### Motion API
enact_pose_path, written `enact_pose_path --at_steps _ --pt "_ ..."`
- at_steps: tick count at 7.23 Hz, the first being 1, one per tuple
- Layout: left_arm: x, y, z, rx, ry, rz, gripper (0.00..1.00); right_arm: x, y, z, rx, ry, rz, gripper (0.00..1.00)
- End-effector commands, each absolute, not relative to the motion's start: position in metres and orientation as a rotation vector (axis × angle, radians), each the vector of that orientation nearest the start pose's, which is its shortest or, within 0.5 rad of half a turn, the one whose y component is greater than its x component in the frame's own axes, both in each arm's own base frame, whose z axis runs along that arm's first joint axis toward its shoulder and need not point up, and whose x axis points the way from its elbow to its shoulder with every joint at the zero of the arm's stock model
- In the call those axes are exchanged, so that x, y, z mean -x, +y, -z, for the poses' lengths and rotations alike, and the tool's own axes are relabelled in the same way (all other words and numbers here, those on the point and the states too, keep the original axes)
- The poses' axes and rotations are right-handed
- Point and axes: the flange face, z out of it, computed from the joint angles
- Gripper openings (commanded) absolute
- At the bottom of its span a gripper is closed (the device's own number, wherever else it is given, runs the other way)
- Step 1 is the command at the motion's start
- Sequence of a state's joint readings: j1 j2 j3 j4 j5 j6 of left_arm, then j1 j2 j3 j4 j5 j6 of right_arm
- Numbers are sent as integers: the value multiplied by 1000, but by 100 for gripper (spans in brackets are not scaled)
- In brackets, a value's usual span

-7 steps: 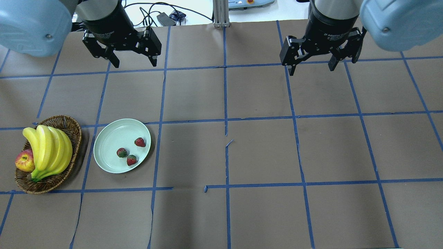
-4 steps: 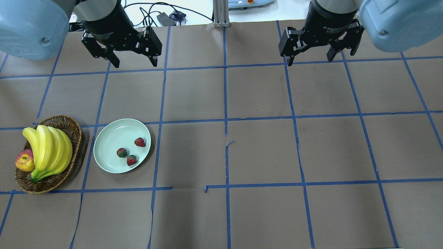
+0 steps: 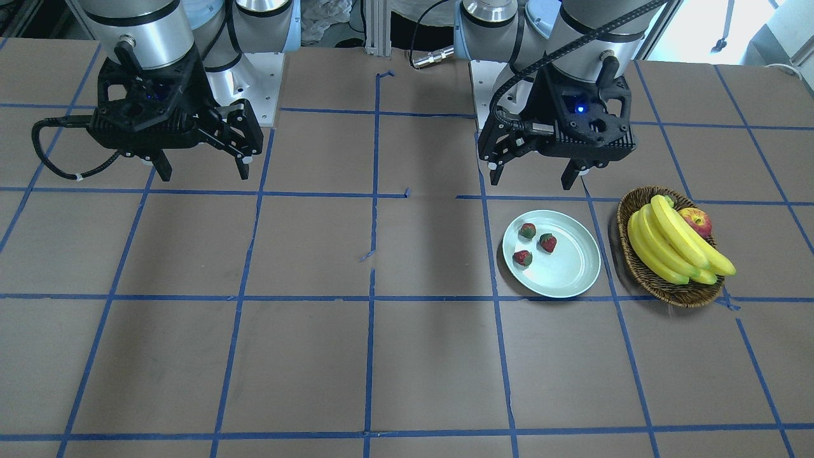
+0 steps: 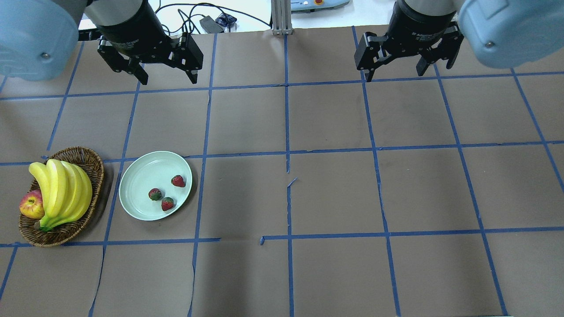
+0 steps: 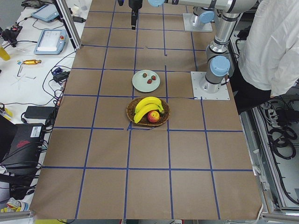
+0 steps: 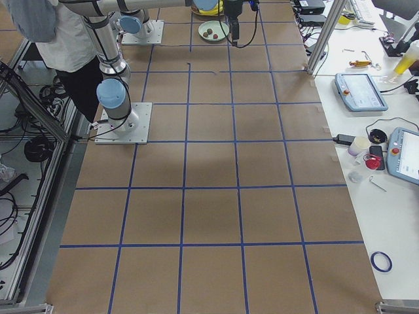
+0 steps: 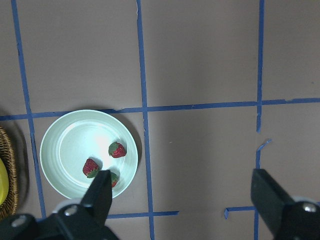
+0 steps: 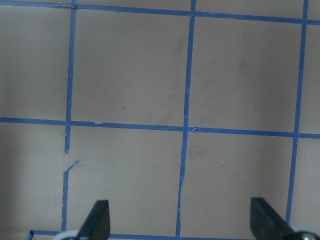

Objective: Collect all strawberries into plate

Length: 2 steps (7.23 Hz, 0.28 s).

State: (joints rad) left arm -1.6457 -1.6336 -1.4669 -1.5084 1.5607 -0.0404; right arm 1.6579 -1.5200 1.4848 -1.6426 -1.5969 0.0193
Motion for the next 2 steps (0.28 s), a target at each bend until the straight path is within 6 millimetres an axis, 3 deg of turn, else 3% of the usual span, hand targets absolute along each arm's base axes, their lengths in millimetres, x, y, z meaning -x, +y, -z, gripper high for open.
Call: enact_pose_path --at_steps 1,2 --pt "173 -515 -508 -52 3154 149 100 -175 -510 -511 102 3165 166 100" --pt "173 -515 -508 -51 3152 149 100 -175 -509 -509 102 3166 158 100"
